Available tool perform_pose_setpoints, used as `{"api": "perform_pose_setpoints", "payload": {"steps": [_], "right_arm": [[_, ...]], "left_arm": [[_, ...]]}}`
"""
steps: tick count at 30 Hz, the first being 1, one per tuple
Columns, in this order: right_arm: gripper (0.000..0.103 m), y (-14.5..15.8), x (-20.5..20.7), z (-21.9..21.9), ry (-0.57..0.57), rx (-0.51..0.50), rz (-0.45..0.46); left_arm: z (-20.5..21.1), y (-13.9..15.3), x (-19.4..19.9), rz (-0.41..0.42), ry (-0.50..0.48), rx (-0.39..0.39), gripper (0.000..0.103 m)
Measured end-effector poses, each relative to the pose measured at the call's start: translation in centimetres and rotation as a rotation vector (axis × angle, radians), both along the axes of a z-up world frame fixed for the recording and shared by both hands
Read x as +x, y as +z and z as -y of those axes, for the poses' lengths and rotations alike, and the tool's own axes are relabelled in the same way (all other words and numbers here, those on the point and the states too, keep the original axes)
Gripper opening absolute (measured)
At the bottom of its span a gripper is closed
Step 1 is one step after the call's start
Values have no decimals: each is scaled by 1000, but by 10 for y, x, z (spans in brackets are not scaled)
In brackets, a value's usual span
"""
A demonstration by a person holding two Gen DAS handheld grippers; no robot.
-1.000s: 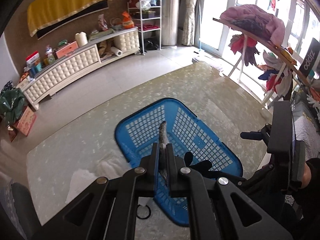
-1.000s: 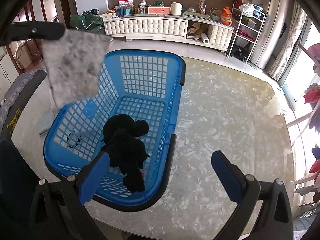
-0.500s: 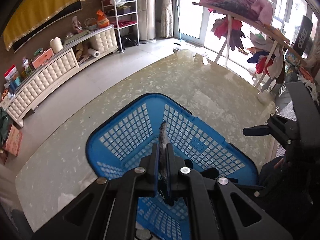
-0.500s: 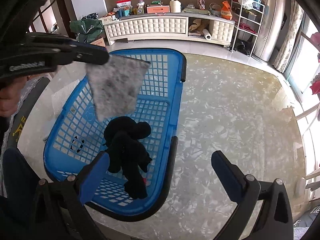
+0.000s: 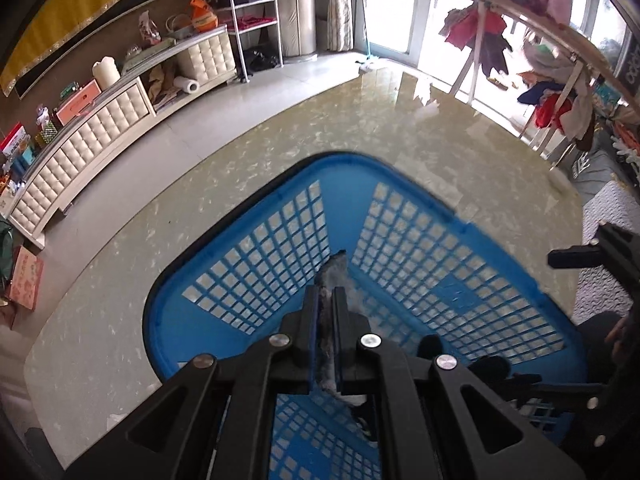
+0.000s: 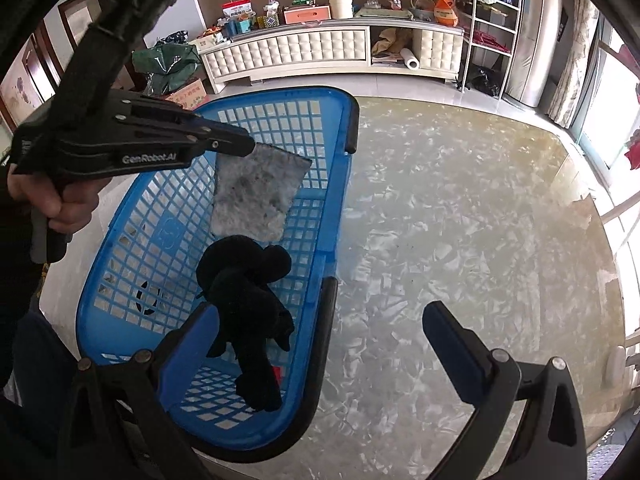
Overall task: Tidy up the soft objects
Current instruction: 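Carry the grey speckled cloth over the basket and release it with the left tool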
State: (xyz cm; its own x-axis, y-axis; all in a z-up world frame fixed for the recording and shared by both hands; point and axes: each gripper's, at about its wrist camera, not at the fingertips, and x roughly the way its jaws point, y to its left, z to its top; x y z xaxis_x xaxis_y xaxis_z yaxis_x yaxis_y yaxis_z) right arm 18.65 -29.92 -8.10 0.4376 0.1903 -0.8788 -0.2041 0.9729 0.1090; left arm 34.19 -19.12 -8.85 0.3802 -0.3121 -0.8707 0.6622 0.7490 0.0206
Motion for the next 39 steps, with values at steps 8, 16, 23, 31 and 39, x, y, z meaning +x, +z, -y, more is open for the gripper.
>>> {"api": "perform_pose_setpoints", "payload": {"steps": [8, 16, 23, 31, 39], "right_arm": [[102, -5, 7, 3, -6, 24, -8], [102, -6, 5, 6, -15, 26, -13], [102, -8, 3, 4, -8, 32, -20], [102, 1, -4, -1, -15, 29, -16], [102, 21, -15, -10, -20, 5, 6]], "left_arm": [[0, -12, 4, 4, 4, 78, 5], [-6, -17, 10, 19, 28, 94, 9], [-10, -8, 7, 85, 28, 126, 59], [-18, 15, -6, 118, 37, 123, 75], [-33, 48, -46, 138, 51, 80, 82]]}}
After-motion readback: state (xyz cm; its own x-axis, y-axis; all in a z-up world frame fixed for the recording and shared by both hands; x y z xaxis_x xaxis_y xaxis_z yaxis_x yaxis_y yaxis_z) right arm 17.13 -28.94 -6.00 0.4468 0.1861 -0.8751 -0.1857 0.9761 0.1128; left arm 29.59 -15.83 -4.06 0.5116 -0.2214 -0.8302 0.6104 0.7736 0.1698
